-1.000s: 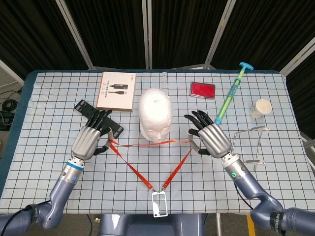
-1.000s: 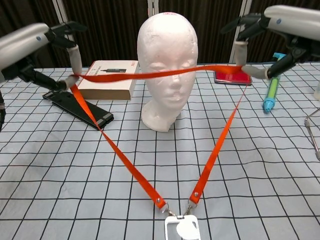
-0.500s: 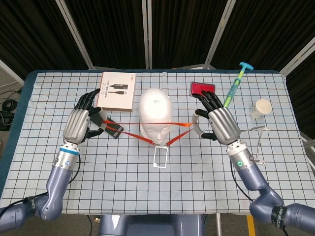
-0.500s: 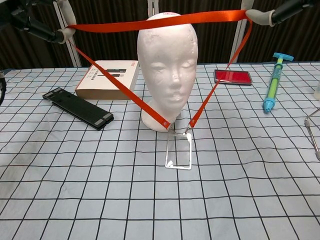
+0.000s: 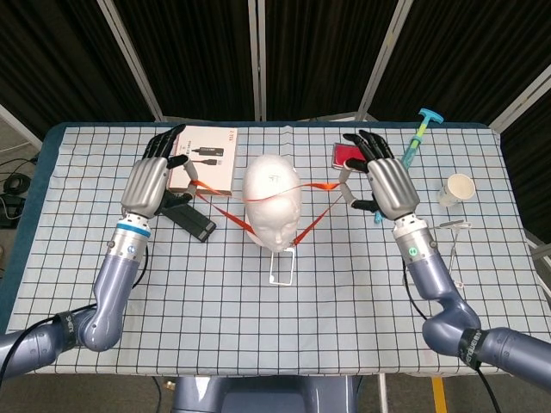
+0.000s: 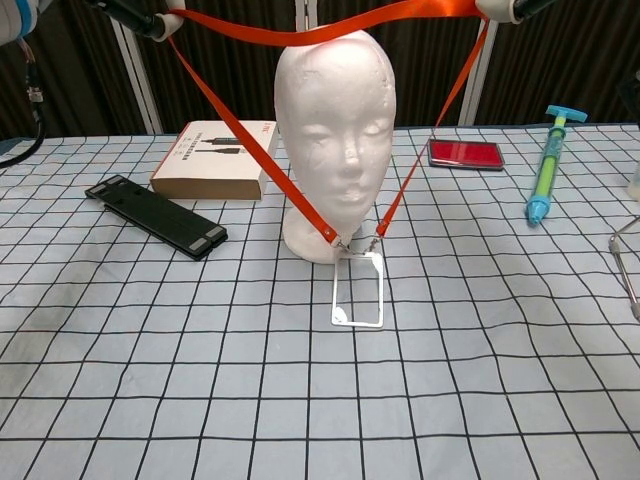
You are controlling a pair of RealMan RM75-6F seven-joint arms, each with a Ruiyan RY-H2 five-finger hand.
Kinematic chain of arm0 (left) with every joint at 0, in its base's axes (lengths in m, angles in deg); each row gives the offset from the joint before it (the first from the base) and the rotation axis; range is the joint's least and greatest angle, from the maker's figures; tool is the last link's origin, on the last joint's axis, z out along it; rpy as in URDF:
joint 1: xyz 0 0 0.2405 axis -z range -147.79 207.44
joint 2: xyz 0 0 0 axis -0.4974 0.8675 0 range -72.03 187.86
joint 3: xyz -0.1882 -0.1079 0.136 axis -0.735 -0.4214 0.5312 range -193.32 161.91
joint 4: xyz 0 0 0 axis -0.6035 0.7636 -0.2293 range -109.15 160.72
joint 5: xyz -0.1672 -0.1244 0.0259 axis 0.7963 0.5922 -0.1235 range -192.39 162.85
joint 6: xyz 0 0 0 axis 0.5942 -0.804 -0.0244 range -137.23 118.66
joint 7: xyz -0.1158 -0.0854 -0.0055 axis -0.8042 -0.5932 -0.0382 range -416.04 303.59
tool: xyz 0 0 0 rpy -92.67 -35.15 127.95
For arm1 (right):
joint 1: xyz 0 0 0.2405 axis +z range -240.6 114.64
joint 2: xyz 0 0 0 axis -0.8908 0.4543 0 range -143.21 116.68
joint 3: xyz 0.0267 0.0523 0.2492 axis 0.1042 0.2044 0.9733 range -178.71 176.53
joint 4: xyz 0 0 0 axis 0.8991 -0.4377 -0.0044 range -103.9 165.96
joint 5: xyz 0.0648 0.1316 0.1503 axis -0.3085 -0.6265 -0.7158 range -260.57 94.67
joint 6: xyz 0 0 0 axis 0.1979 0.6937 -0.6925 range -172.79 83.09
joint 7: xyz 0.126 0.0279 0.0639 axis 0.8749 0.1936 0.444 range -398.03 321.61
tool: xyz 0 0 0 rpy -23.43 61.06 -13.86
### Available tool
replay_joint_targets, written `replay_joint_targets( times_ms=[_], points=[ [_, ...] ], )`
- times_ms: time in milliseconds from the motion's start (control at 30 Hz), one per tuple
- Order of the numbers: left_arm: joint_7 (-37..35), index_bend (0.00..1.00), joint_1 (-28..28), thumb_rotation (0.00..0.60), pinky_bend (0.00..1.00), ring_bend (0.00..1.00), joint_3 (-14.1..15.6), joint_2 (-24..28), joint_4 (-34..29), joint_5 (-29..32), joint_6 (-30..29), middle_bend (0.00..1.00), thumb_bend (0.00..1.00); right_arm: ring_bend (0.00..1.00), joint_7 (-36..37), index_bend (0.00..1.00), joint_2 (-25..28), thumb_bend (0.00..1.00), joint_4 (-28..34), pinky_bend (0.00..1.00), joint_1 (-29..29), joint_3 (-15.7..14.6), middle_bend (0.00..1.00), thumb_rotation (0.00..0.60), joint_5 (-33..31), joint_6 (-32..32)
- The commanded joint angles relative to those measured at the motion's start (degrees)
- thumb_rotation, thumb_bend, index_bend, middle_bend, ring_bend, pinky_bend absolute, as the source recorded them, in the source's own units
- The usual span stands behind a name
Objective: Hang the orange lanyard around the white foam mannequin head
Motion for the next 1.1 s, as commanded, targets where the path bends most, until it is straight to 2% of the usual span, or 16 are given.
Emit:
replay_joint_targets(
  times_ms=[33, 233, 433, 533, 567, 633, 667, 700, 733, 767, 800, 900, 1100],
  points=[
    [1.7, 0.73, 3.2, 0.600, 0.00, 0.00, -1.9, -0.8, 2.9, 4.7, 2.3, 0.00, 0.54, 0.00, -1.7, 0.74, -1.8, 0.45, -3.4, 0.00, 2.6, 1.6, 0.12, 0.600, -3.2, -2.5],
    [2.5, 0.73, 6.7, 0.600, 0.00, 0.00, -3.0, -3.1, 7.0, 7.7, 2.7, 0.00, 0.54, 0.00, -3.3, 0.74, -5.5, 0.45, -9.8, 0.00, 5.8, 2.6, 0.12, 0.600, -6.7, -4.3],
    [2.8, 0.72, 10.1, 0.600, 0.00, 0.00, -3.6, -5.3, 13.1, 10.7, 4.1, 0.00, 0.54, 0.00, -4.2, 0.74, -9.5, 0.45, -18.7, 0.00, 9.9, 3.7, 0.12, 0.600, -9.0, -7.1],
    [2.4, 0.69, 11.4, 0.600, 0.00, 0.00, -3.6, -6.2, 16.0, 12.3, 5.5, 0.00, 0.54, 0.00, -4.2, 0.74, -11.3, 0.45, -23.0, 0.00, 11.7, 4.1, 0.12, 0.600, -9.7, -8.3],
    [2.4, 0.64, 11.7, 0.600, 0.00, 0.00, -3.5, -6.3, 16.8, 12.9, 5.8, 0.00, 0.54, 0.00, -4.2, 0.74, -11.8, 0.45, -24.3, 0.00, 12.1, 4.2, 0.12, 0.600, -10.0, -8.7],
    [3.0, 0.38, 12.4, 0.600, 0.00, 0.00, -3.2, -6.7, 18.5, 15.0, 6.9, 0.00, 0.54, 0.00, -4.1, 0.67, -12.9, 0.44, -26.9, 0.00, 12.9, 4.3, 0.11, 0.600, -10.5, -9.3],
    [3.2, 0.18, 12.7, 0.600, 0.00, 0.00, -3.0, -6.7, 19.1, 15.8, 7.5, 0.00, 0.49, 0.00, -4.1, 0.54, -13.4, 0.40, -28.0, 0.00, 13.1, 4.2, 0.08, 0.600, -10.8, -9.6],
    [3.3, 0.05, 12.8, 0.600, 0.00, 0.00, -2.9, -6.7, 19.4, 16.2, 7.8, 0.00, 0.36, 0.00, -4.2, 0.37, -13.6, 0.32, -28.7, 0.00, 13.2, 4.1, 0.05, 0.600, -11.1, -10.0],
    [3.1, 0.00, 12.9, 0.600, 0.00, 0.00, -2.7, -6.7, 19.8, 16.8, 8.5, 0.00, 0.26, 0.00, -4.5, 0.26, -13.9, 0.26, -29.6, 0.00, 13.3, 3.8, 0.03, 0.600, -11.6, -10.8],
    [2.5, 0.00, 13.0, 0.600, 0.00, 0.00, -2.6, -6.7, 20.4, 17.1, 9.4, 0.00, 0.11, 0.00, -5.1, 0.12, -14.1, 0.15, -30.4, 0.00, 13.4, 3.5, 0.01, 0.600, -12.7, -12.2],
    [2.0, 0.00, 13.0, 0.600, 0.00, 0.00, -2.4, -6.7, 20.8, 17.2, 9.8, 0.00, 0.02, 0.00, -5.7, 0.04, -14.1, 0.08, -30.8, 0.00, 13.5, 3.2, 0.00, 0.600, -13.5, -13.1],
    [0.4, 0.00, 12.9, 0.600, 0.00, 0.00, -1.8, -7.0, 22.1, 16.4, 10.4, 0.00, 0.00, 0.00, -7.4, 0.00, -14.5, 0.00, -31.8, 0.00, 13.5, 2.7, 0.00, 0.600, -15.1, -13.9],
    [-1.4, 0.00, 12.4, 0.600, 0.00, 0.00, -0.6, -6.3, 22.2, 14.2, 10.4, 0.00, 0.00, 0.00, -8.4, 0.00, -14.4, 0.01, -32.0, 0.00, 13.0, 2.1, 0.00, 0.600, -15.0, -12.9]
  ],
)
